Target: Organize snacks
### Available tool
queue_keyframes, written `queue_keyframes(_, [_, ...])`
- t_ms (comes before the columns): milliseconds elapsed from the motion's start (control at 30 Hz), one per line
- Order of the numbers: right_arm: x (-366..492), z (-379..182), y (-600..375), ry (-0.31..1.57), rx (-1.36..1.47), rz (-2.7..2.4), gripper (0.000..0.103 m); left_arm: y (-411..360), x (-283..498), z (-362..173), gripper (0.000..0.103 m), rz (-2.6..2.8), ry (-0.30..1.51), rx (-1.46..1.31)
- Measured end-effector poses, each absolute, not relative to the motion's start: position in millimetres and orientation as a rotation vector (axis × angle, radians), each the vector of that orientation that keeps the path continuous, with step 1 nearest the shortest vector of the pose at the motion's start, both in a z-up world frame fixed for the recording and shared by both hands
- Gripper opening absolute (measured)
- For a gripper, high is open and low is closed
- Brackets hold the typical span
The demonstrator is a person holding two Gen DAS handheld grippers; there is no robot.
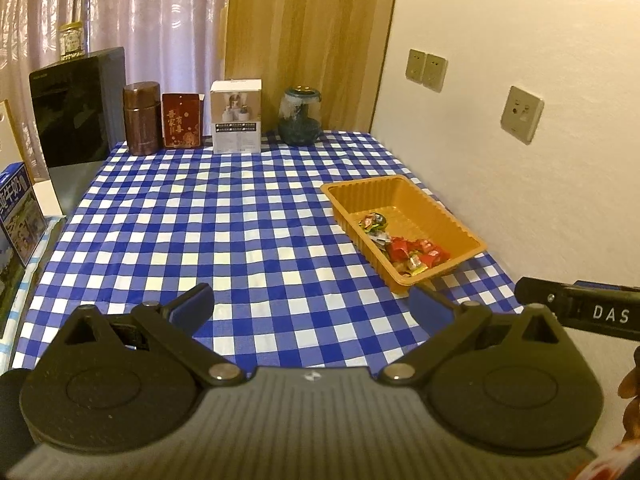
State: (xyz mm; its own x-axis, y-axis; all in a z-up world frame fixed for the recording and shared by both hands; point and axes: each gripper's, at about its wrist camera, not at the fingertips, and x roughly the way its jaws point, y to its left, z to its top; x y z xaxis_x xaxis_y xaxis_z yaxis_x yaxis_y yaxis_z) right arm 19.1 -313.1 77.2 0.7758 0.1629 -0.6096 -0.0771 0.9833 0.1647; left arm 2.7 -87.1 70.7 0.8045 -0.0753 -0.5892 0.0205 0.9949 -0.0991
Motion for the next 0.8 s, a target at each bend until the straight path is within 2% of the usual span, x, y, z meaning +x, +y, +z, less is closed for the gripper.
queue_keyframes(800, [-0.6, 78.2, -308.2, 0.667, 0.105, 0.146, 0.085, -89.7, -8.9, 73.1, 0.103, -0.077, 0.616, -0.056])
